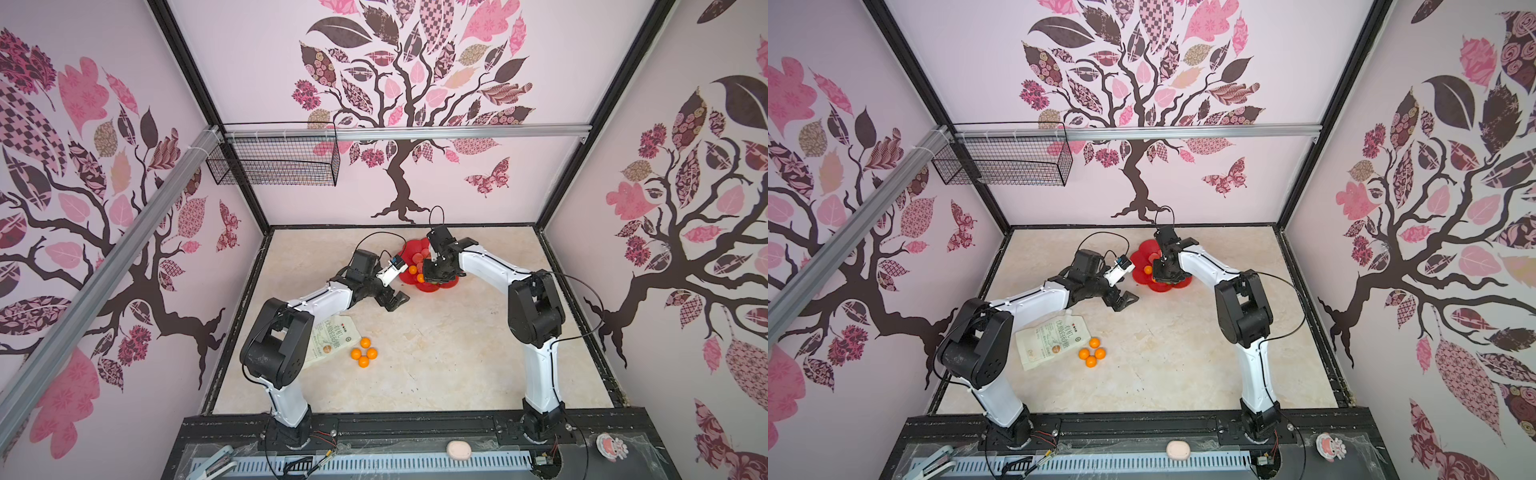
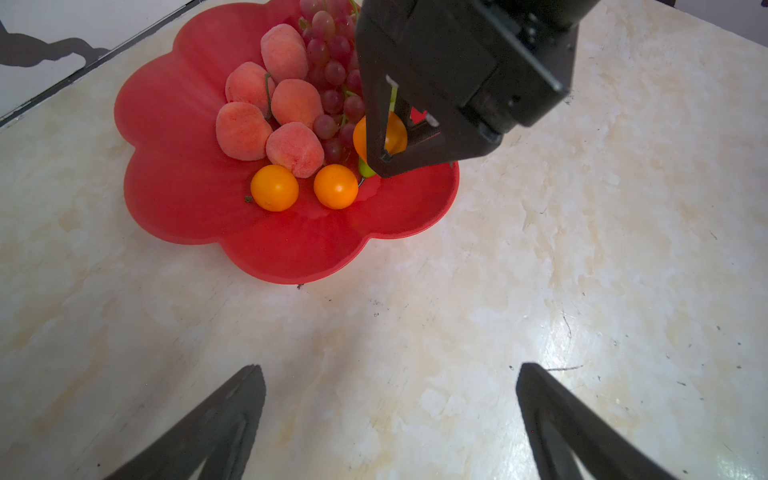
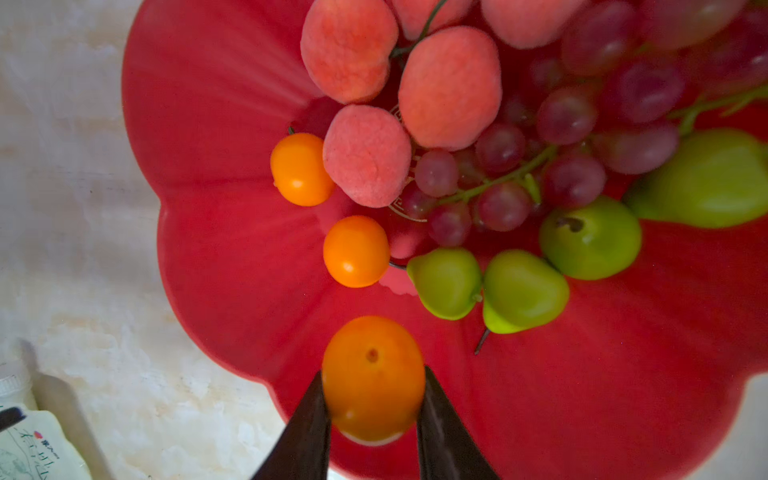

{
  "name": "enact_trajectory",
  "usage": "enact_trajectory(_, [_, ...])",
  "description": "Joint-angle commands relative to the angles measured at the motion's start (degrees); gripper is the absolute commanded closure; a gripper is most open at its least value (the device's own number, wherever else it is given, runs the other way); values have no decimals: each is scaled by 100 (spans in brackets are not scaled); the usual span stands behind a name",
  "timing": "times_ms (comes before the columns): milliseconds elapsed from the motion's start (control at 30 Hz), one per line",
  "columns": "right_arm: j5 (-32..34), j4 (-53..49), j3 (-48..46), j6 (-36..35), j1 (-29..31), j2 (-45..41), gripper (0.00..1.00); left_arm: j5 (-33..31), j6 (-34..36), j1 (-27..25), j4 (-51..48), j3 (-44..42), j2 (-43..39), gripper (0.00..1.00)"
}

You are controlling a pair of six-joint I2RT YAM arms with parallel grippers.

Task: Place and organize the fake fruits in the fruit bowl
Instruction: 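Drop the orange ball into the bowl with the right gripper while the left gripper hovers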

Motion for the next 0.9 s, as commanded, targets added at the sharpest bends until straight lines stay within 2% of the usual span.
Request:
enact_trajectory(0, [43,-195,267,-73,-27,301,65,-75,-54,-13,-81,217,74,1])
enact_trajectory(433, [64,-294,460,-115,-27,614,64,-84,-19,-8,-209,303,113,1])
enact_trajectory(633, [84,-309,515,-123,-37,625,57,-74,55,-7,-309,331,125,1])
enact_trajectory(867, [156,-355,540,-143,-31,468,55,120,353,-8,-570,360,42,2])
